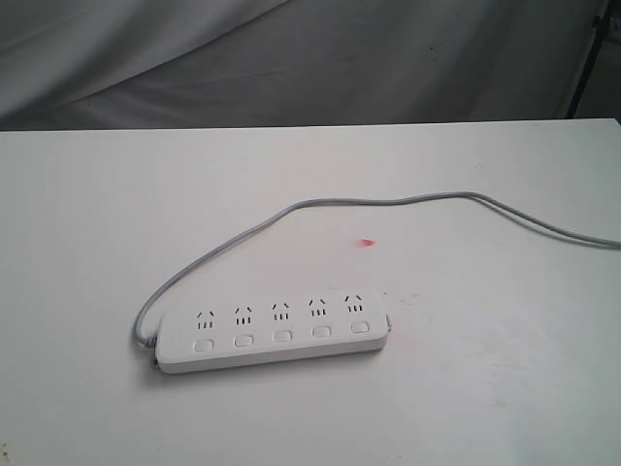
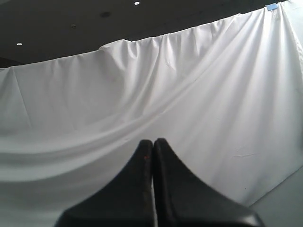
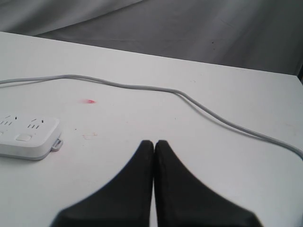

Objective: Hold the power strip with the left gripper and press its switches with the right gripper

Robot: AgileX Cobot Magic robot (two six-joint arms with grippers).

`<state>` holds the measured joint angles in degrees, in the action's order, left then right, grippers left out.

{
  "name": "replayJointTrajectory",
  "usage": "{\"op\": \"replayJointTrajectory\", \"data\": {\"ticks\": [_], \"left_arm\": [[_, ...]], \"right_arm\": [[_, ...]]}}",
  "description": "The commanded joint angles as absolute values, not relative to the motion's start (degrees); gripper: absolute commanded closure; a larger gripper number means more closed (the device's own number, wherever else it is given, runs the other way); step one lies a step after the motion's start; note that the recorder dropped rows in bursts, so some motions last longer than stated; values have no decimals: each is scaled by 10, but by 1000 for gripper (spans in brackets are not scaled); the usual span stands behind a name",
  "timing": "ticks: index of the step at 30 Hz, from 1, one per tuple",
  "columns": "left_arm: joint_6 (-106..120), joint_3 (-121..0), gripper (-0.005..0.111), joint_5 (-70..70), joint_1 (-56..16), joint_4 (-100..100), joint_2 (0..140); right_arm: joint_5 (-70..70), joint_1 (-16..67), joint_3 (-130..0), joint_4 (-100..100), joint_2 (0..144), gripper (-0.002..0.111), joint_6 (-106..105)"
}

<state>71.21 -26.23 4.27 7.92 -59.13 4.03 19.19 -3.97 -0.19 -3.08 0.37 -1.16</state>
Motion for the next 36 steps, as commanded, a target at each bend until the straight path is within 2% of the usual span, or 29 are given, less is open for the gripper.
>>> {"op": "replayJointTrajectory", "data": {"ticks": [1, 4, 9, 12, 36], "left_arm": [[696, -257, 106, 38, 81, -593, 40], [570, -246, 106, 44, 81, -477, 40], [148, -222, 106, 45, 81, -85, 24], [4, -203, 106, 45, 81, 38, 3], [-14, -14, 106, 73, 81, 7, 0]], "right_arm": [[190, -41, 0, -29, 0, 108, -10], [190, -41, 0, -29, 0, 108, -10], [190, -41, 0, -29, 0, 108, -10], [190, -41, 0, -29, 0, 108, -10], [190, -41, 0, -29, 0, 108, -10]]}}
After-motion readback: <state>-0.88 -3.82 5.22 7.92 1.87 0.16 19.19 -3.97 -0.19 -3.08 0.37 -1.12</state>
